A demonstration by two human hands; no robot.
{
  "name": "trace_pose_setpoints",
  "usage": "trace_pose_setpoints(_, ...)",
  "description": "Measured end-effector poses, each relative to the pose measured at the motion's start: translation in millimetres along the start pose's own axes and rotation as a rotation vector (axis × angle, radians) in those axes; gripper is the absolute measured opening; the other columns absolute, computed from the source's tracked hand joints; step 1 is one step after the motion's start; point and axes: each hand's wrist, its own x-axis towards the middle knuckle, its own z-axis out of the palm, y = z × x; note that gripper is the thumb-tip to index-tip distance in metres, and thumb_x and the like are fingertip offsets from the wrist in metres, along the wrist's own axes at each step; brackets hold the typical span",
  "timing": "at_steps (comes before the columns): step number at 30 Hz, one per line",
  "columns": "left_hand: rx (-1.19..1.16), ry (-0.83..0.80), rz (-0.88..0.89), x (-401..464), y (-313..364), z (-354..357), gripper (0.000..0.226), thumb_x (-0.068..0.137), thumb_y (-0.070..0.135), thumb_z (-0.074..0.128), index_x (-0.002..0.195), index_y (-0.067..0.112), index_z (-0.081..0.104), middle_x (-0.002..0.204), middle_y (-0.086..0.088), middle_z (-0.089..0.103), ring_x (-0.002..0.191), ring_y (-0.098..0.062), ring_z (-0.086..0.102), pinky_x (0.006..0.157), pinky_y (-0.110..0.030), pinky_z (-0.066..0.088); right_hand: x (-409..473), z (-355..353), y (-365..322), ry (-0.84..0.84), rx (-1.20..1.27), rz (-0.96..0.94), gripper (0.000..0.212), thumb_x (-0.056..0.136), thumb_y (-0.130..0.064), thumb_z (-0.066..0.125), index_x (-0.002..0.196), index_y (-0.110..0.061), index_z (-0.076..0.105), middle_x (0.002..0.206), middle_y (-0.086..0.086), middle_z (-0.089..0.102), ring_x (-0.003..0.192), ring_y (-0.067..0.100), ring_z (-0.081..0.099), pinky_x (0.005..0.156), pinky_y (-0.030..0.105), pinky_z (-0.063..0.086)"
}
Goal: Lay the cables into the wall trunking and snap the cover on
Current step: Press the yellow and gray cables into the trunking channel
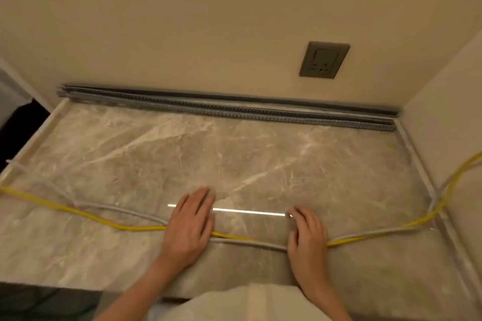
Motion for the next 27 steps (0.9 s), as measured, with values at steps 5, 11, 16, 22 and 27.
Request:
trace_pose_setpoints(5, -0.173, 0.208, -0.205, -1, -10, -3, 0.048, 0.091, 0.029, 0.037, 0.133, 0.008, 0.046, 0.143, -0.013, 0.045, 0.131, -0.028, 0.042, 0.111, -0.041, 0.030, 7, 11, -16, -0.068, 0.169, -0.186, 0.029, 0.077, 0.002, 0.068, 0.105, -0.007, 0.066, 0.106, 0.008, 0.064, 0.102, 0.019, 0.054, 0.093, 0.024, 0.039)
trace_pose_setpoints(11, -0.028, 0.422, -0.863, 6, -47, -7, 0.069, 0.083, 0.021, 0.054, 0.142, 0.002, 0.023, 0.150, -0.034, 0.013, 0.140, -0.047, 0.011, 0.115, -0.058, 0.011, 13, 19, -35, -0.376, 0.143, -0.534, 0.037, 0.081, -0.045, 0.065, 0.103, -0.016, 0.064, 0.100, 0.000, 0.061, 0.093, 0.014, 0.055, 0.082, 0.021, 0.044)
trace_pose_setpoints(16, -0.161, 0.505, -1.153, 26, -89, -15, 0.082, 0.079, 0.014, 0.058, 0.143, -0.003, 0.011, 0.147, -0.042, -0.001, 0.140, -0.051, 0.004, 0.116, -0.055, 0.007, 27, 29, -51, -0.429, 0.079, -0.700, 0.023, 0.087, -0.038, 0.060, 0.096, -0.017, 0.062, 0.093, 0.000, 0.059, 0.084, 0.017, 0.058, 0.070, 0.029, 0.052)
trace_pose_setpoints(22, -0.297, 0.624, -1.382, 53, -138, -28, 0.077, 0.084, 0.012, 0.054, 0.142, -0.010, 0.008, 0.148, -0.040, 0.005, 0.140, -0.048, 0.010, 0.119, -0.047, 0.009, 63, 44, -60, -0.353, 0.001, -0.730, 0.015, 0.087, -0.026, 0.065, 0.089, -0.012, 0.064, 0.083, 0.006, 0.060, 0.075, 0.024, 0.060, 0.064, 0.031, 0.051)
trace_pose_setpoints(27, -0.376, 0.660, -1.276, 84, -165, -34, 0.074, 0.085, 0.003, 0.049, 0.143, -0.011, 0.004, 0.151, -0.035, 0.004, 0.141, -0.044, 0.015, 0.119, -0.037, 0.015, 97, 54, -64, -0.330, -0.073, -0.679, 0.016, 0.087, -0.025, 0.065, 0.090, -0.010, 0.065, 0.085, 0.009, 0.060, 0.078, 0.027, 0.061, 0.064, 0.035, 0.052)
